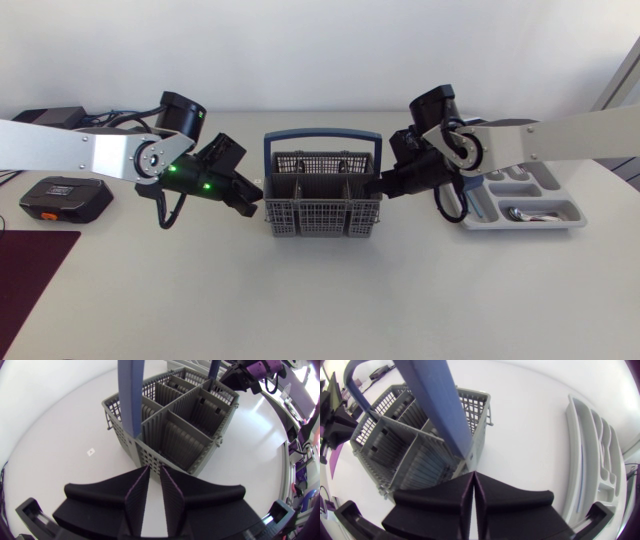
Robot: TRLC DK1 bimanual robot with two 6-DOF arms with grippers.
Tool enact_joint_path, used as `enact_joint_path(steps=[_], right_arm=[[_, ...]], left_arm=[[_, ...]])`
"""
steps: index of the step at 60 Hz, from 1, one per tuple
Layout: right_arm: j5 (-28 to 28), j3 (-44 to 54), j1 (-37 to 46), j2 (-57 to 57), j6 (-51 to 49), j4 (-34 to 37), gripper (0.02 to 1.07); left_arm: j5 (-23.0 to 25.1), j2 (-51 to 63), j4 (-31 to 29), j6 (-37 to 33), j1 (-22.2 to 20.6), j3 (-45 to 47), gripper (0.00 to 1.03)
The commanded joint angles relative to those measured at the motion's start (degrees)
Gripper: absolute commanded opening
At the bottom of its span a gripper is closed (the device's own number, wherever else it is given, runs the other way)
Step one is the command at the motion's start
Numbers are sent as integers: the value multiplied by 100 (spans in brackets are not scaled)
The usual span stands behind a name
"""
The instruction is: Unload the cutlery basket into the drawer organizer.
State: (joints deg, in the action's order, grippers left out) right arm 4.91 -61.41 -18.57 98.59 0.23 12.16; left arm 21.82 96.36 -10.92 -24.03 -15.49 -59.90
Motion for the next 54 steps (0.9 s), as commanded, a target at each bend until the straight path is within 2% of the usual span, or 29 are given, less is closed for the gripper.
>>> enact_joint_path(steps=[1, 3, 6, 11, 16, 17, 18, 19, 24, 31, 43, 49, 54], right_arm=[[28, 287, 187, -358, 74, -12, 12], [10, 358, 257, -463, 65, -12, 15], [-42, 481, 345, -639, 12, -21, 29], [-104, 700, 486, -999, -32, -47, 56], [-236, 920, 574, -1403, -120, -83, 79], [-262, 964, 582, -1483, -128, -83, 84], [-289, 1008, 600, -1562, -146, -83, 88], [-306, 1034, 609, -1623, -164, -83, 90], [-403, 1245, 661, -2036, -225, -83, 102], [-447, 1500, 758, -2660, -304, -91, 102], [-438, 1860, 987, -3443, -498, -21, 102], [-438, 2080, 1066, -3873, -629, 5, 102], [-491, 2221, 1101, -4251, -700, 58, 102]], left_arm=[[112, -425, -24, -58, 107, 180, 21], [112, -548, -24, -67, 169, 259, 24], [112, -662, -24, -67, 204, 330, 31], [103, -908, -95, -58, 265, 462, 55], [59, -1189, -112, -58, 301, 602, 84], [59, -1207, -112, -58, 309, 611, 87], [50, -1286, -112, -49, 318, 655, 96], [50, -1330, -112, -49, 327, 664, 100], [-64, -1594, -104, -5, 380, 743, 99], [-240, -1980, 2, 118, 617, 822, 99], [-275, -2490, 134, 417, 1144, 980, 99], [-627, -2631, 55, 426, 1232, 1086, 99], [-732, -2947, 107, 390, 1329, 1297, 99]])
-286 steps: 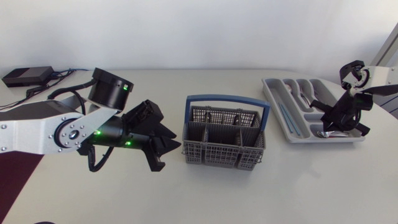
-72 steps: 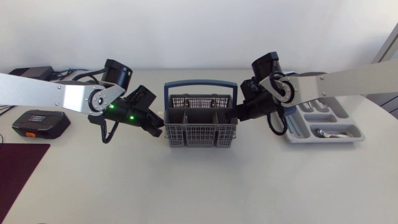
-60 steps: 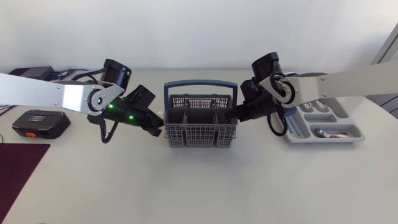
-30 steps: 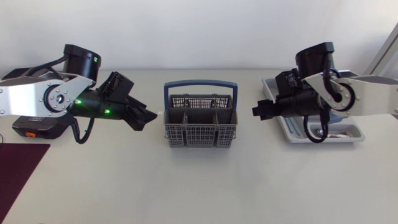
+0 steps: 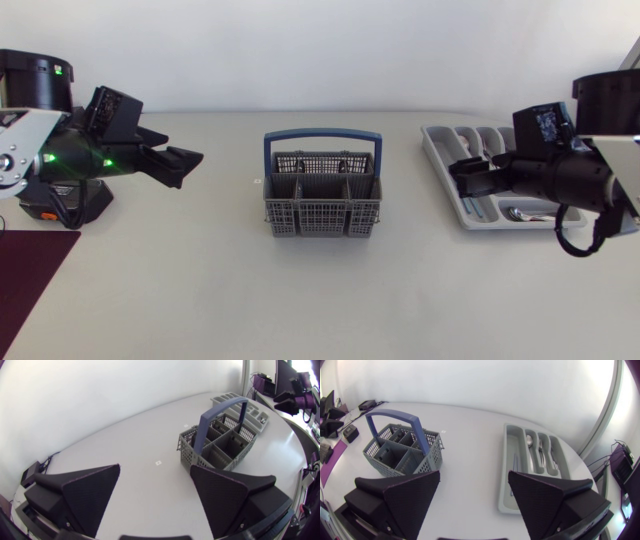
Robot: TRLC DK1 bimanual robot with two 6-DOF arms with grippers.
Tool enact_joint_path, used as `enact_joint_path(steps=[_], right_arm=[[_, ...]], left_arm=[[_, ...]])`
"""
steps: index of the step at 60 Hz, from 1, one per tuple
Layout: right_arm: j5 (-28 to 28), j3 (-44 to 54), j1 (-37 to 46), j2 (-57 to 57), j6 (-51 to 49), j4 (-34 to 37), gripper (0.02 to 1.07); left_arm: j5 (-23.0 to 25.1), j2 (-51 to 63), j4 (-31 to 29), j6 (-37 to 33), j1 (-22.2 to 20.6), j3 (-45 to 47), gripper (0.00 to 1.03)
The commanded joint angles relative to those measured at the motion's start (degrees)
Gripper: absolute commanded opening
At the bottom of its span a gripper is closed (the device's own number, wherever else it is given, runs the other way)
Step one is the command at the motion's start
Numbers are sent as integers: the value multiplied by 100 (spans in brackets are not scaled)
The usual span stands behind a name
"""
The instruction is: Unload the cutlery basket into the drawer organizer.
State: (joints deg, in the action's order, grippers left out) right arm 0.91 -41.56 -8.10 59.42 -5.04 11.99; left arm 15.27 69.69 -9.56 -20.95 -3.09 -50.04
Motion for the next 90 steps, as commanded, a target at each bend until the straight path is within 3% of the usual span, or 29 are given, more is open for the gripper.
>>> enact_joint_path(steps=[1, 8, 15, 34, 55, 90], right_arm=[[-108, 263, 54, -405, -182, 76, 102], [-170, 447, 107, -914, -305, 199, 102], [-249, 588, 133, -1336, -419, 357, 102], [-319, 983, 203, -2330, -648, 612, 102], [-407, 1291, 344, -3147, -964, 919, 102], [-218, 3035, 634, -4856, -79, -368, 102]], left_arm=[[-94, -342, -11, 82, 98, 346, 99], [-454, -993, 482, 284, 98, 812, 99], [-613, -1362, 464, 337, -42, 1014, 99], [-604, -2513, 868, 460, -16, 1691, 99], [-604, -3401, 684, 838, 133, 2060, 99], [-876, -4962, 820, 1364, 241, 3251, 99]])
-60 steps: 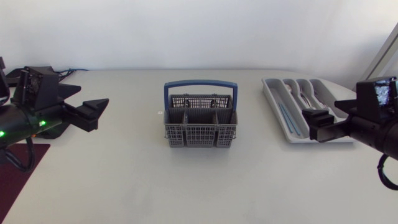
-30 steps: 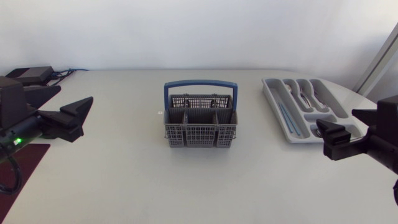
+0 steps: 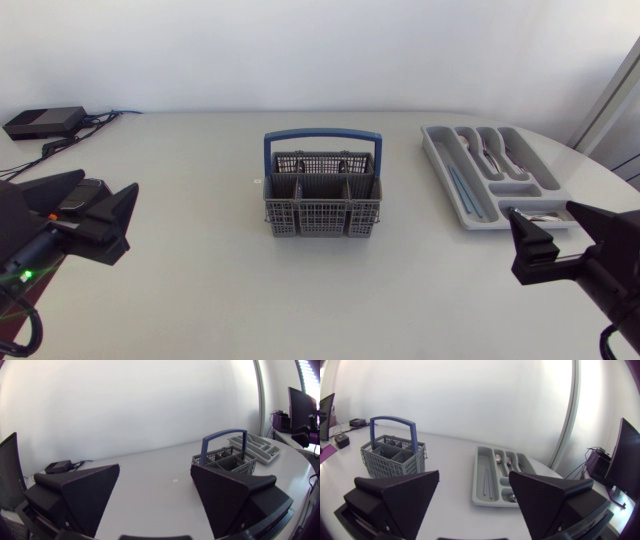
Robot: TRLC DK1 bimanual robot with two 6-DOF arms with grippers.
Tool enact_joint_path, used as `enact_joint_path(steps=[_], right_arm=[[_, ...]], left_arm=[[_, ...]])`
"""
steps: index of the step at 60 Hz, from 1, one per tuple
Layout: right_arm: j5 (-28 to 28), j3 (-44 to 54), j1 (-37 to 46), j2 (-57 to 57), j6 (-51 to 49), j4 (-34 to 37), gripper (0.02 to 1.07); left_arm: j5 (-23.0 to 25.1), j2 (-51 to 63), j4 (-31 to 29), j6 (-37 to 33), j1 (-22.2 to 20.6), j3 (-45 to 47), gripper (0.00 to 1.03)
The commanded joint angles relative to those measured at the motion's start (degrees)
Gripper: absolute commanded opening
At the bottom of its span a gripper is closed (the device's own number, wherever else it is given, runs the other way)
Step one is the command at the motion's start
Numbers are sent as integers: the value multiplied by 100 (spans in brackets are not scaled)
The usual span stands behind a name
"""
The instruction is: Unload the cutlery basket into the drawer organizer.
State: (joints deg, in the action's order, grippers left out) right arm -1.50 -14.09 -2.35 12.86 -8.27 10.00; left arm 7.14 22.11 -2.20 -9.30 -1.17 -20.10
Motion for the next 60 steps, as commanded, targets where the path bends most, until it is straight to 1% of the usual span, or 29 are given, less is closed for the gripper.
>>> enact_joint_path(steps=[1, 23, 42, 60], right_arm=[[29, 348, 68, -258, 276, -213, 102], [148, 1391, 232, -1270, 818, -987, 102], [150, 1409, 235, -1286, 827, -1000, 102], [150, 1409, 235, -1286, 827, -1000, 102]], left_arm=[[-83, -264, 87, 221, 51, 309, 99], [-420, -1304, 158, 600, 86, 1218, 99], [-714, -2211, 220, 930, 117, 2010, 99], [-714, -2211, 220, 930, 117, 2010, 99]])
